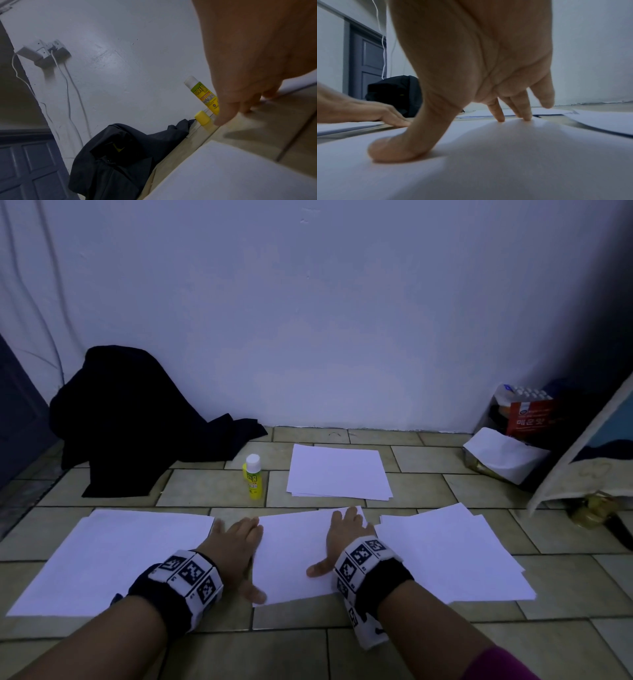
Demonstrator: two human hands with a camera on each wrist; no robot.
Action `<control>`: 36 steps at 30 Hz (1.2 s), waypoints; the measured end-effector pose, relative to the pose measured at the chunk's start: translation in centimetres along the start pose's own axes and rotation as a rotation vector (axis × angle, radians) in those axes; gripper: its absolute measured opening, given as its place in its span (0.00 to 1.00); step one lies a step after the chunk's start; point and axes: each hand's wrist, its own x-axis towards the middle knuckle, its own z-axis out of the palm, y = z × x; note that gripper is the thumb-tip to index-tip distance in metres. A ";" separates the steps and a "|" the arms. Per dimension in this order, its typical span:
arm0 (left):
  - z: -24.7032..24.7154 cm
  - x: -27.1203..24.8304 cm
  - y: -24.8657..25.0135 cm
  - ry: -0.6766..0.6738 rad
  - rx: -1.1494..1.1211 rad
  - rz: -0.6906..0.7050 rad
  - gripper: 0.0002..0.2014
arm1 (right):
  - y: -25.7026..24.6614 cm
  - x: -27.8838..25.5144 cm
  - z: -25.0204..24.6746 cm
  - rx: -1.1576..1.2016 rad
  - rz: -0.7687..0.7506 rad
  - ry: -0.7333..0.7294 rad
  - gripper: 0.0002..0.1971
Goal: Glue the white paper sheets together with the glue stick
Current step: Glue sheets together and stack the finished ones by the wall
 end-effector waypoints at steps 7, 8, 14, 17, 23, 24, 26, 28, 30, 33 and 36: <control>-1.1 0.1 3.9 0.236 -0.051 0.116 0.32 | -2.5 -0.9 0.4 -0.002 -0.014 0.102 0.31; -1.1 0.0 4.2 0.235 -0.060 0.118 0.28 | -2.9 -1.0 0.3 0.026 -0.009 0.082 0.30; -1.5 -1.0 3.7 0.209 0.027 0.055 0.13 | -4.8 -2.8 -0.6 0.040 -0.061 -0.041 0.26; -1.6 -1.4 3.4 0.155 -0.006 0.041 0.12 | -6.3 -3.6 -0.5 0.066 -0.157 -0.085 0.34; -1.0 -1.2 2.6 0.174 -0.046 -0.004 0.31 | -7.1 -2.7 1.0 0.088 -0.202 -0.115 0.44; -0.7 -1.0 2.2 0.163 -0.062 -0.010 0.39 | -6.9 -2.6 1.0 0.063 -0.232 -0.109 0.45; -0.1 -0.5 1.6 0.070 -0.110 -0.024 0.54 | -6.8 -2.3 0.8 0.005 -0.282 -0.122 0.48; 0.4 -0.2 1.2 -0.036 -0.153 -0.042 0.60 | -6.9 -2.0 0.4 -0.035 -0.309 -0.154 0.53; 0.7 0.1 0.9 -0.066 -0.173 -0.038 0.62 | -7.2 -1.8 0.0 -0.065 -0.374 -0.151 0.57; 0.8 0.1 0.8 -0.059 -0.168 -0.023 0.62 | -7.2 -1.4 -0.4 -0.081 -0.490 -0.162 0.60; 0.8 -0.1 0.8 -0.054 -0.173 -0.043 0.61 | -5.3 -1.1 -0.9 -0.066 -0.514 -0.160 0.59</control>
